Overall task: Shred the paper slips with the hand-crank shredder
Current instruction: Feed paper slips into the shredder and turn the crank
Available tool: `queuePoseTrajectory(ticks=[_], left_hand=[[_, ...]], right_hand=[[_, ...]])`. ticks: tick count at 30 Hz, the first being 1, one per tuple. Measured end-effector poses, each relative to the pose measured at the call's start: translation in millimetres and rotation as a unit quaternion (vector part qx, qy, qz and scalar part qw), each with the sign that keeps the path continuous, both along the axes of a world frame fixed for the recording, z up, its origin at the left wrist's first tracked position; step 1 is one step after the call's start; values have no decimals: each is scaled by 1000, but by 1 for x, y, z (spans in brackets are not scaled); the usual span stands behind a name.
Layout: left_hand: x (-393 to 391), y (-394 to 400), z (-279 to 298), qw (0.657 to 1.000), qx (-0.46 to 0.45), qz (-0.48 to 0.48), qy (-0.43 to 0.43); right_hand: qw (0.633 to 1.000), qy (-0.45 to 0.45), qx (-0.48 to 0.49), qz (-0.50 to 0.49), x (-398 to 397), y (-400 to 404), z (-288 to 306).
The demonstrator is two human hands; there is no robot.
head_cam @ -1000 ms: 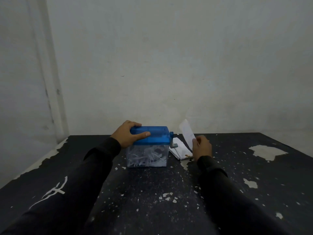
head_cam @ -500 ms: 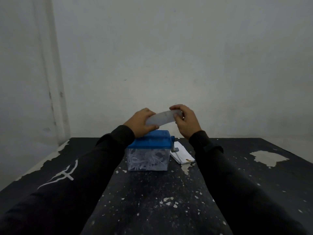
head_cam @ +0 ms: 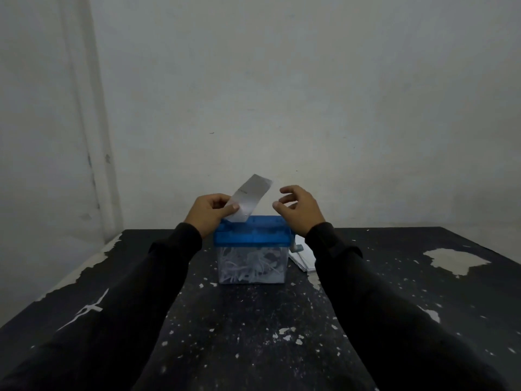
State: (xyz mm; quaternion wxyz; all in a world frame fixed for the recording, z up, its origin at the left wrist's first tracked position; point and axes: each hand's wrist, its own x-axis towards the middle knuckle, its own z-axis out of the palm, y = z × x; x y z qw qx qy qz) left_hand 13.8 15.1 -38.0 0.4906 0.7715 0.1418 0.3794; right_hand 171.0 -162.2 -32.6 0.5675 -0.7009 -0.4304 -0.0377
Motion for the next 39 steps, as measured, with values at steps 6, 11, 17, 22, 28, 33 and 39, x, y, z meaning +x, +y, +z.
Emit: queuePoseTrajectory(ticks=[6, 11, 17, 22, 28, 33, 39], left_hand=[[0, 6, -10, 997, -63, 23, -40], [2, 5, -14, 995, -81, 25, -50], [3, 6, -11, 999, -44, 20, -7], [4, 9, -9, 1000, -31, 1, 6], [-1, 18, 6, 997, -5, -57, 51], [-1, 17, 3, 995, 9, -70, 71], [-3, 17, -7, 996, 32, -38, 69]], right_hand=[[995, 0, -98, -6, 21, -25, -26], [982, 17, -186, 25, 25, -31, -45], [982, 13, -186, 33, 21, -32, -51], [983, 21, -182, 33, 21, -32, -50], [984, 24, -174, 41, 19, -34, -50], [986, 15, -162, 41, 18, -32, -51], [984, 14, -177, 10, 21, -33, -54]])
